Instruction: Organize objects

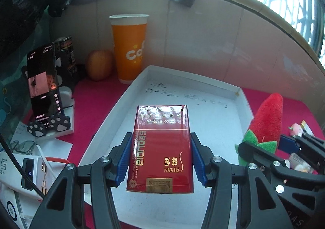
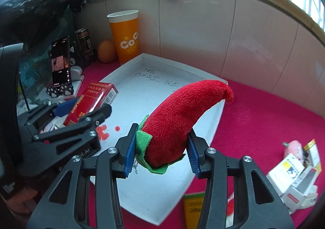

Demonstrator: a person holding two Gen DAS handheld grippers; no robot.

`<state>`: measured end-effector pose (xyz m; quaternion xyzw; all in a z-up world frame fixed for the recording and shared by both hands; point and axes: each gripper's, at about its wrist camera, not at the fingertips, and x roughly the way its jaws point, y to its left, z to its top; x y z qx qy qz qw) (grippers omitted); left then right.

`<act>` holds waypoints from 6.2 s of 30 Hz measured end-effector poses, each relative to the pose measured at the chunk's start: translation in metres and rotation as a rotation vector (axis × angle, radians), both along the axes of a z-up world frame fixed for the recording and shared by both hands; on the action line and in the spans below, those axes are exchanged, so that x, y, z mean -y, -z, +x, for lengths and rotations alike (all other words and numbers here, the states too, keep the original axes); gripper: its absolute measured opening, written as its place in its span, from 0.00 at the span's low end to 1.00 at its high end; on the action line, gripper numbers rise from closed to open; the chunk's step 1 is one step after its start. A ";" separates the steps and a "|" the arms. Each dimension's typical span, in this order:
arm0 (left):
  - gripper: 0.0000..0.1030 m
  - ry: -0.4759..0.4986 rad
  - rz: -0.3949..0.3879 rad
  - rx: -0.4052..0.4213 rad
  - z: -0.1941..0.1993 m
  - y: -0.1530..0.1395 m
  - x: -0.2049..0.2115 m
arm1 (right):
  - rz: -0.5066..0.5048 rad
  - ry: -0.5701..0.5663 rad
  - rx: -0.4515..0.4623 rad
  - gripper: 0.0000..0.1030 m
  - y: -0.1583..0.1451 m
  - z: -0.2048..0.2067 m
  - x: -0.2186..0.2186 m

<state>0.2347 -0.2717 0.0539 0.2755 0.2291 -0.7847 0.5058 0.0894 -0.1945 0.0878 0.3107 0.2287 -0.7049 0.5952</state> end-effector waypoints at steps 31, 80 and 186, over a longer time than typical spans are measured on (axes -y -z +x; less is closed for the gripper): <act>1.00 -0.123 -0.142 -0.185 0.011 -0.006 -0.058 | -0.211 0.143 -0.194 0.89 -0.004 -0.015 -0.065; 1.00 0.415 -0.176 -0.166 -0.072 0.018 -0.162 | -0.245 0.847 -0.161 0.89 0.033 -0.208 -0.296; 0.56 0.412 -0.256 -0.144 -0.122 0.008 -0.182 | -0.284 0.635 -0.166 0.49 0.032 -0.157 -0.297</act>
